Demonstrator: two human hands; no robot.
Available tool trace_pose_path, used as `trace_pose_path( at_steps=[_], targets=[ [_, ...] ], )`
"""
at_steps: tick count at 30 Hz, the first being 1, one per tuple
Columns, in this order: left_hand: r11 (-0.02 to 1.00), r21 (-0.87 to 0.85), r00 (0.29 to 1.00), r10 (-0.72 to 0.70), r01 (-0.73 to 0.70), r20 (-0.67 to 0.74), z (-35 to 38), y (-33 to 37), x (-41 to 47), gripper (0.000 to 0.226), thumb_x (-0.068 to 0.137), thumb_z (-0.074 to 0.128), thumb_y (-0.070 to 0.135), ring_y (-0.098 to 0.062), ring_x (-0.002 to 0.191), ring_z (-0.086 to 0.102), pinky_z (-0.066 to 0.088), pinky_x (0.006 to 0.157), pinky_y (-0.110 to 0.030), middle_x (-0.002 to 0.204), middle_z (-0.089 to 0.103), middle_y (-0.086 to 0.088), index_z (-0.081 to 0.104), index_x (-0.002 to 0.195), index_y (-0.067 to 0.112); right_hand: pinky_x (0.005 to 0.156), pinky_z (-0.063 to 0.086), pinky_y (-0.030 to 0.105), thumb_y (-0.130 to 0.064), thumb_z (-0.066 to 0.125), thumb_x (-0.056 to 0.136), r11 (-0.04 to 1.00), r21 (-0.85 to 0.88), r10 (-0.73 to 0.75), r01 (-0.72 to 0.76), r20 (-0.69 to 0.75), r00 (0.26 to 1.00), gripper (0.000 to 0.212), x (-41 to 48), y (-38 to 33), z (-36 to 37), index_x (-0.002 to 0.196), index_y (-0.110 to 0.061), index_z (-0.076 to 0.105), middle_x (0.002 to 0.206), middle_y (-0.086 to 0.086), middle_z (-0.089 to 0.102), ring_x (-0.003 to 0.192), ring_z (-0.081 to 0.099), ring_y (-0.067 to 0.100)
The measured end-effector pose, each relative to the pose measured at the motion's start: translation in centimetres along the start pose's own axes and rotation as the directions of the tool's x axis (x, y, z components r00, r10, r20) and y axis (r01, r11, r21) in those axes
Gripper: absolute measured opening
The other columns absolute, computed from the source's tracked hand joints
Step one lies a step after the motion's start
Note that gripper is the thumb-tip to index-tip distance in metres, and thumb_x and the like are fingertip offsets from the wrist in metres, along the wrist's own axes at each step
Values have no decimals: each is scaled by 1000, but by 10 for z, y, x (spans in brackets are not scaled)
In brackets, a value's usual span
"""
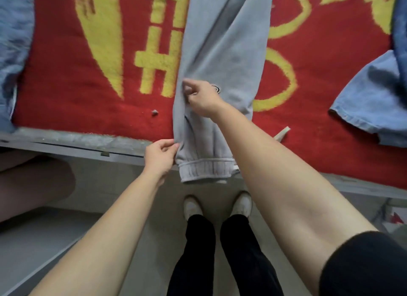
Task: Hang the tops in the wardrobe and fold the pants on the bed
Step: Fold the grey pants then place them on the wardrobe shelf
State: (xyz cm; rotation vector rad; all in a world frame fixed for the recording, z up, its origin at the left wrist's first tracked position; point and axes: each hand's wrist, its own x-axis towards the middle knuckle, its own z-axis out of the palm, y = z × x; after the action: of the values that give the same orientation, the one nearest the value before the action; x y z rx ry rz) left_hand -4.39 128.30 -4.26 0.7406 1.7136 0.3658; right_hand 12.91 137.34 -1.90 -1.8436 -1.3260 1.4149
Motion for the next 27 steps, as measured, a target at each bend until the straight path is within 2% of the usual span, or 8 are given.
trace_pose_path(
  at_steps=[3,5,8,11,14,18,21,27],
  targets=[
    [995,103,997,13,-5,-74,-4,-16,15,19,73,73,43,-28,96,70,55,90,-50,96,73,-5,70,84,28,96,44,27,8,43,83,984,-178,16,-23,-41,999,48,-12,26,5,126,2,63,117,16,68,110,63,27],
    [986,167,994,38,-20,-107,3,-10,14,42,71,63,62,-27,95,68,55,90,-46,94,72,-1,69,92,27,99,42,28,4,45,81,969,-239,-134,68,-268,954,47,-26,48,-1,120,-5,69,120,16,65,113,61,30],
    [904,392,951,254,-168,-178,17,6,2,49,90,57,52,-26,96,60,46,88,-37,96,61,-5,57,122,14,100,45,43,-13,48,86,844,-536,-312,20,-461,831,45,-46,79,-29,128,-12,63,133,19,55,123,52,36],
    [712,607,835,532,-353,-139,31,26,3,58,94,55,43,-32,117,47,37,99,-43,126,49,-14,41,141,13,119,17,52,-43,39,101,690,-701,-76,-180,-318,945,63,-55,105,-46,156,-16,26,163,20,11,150,13,38],
    [343,804,732,663,-485,158,47,51,27,63,98,46,42,-34,143,22,26,112,-49,158,18,-17,22,154,25,122,3,51,-59,25,101,673,-720,131,-172,-114,985,74,-55,121,-54,159,-21,-1,165,13,-14,152,-9,30],
    [-18,803,585,675,-596,450,57,94,72,60,101,39,38,-27,151,-1,13,119,-52,164,-4,-12,15,156,30,121,6,53,-59,34,98,655,-732,-3,-189,-252,968,69,-43,112,-61,152,-16,30,164,17,12,152,6,34],
    [-67,812,571,678,-579,463,61,145,107,59,102,36,36,-26,151,-3,14,119,-53,164,-4,-11,15,156,25,120,15,51,-50,38,99,653,-746,-212,-131,-347,914,64,-13,95,-84,151,-13,34,163,17,15,151,11,36],
    [-23,846,744,463,-533,481,86,220,169,59,103,30,47,-26,151,2,20,116,-56,165,-4,-2,8,155,35,122,6,51,-65,23,98,602,-787,-52,-138,-211,976,75,72,90,-138,159,-28,0,165,11,-14,152,-8,31]
  ],
)
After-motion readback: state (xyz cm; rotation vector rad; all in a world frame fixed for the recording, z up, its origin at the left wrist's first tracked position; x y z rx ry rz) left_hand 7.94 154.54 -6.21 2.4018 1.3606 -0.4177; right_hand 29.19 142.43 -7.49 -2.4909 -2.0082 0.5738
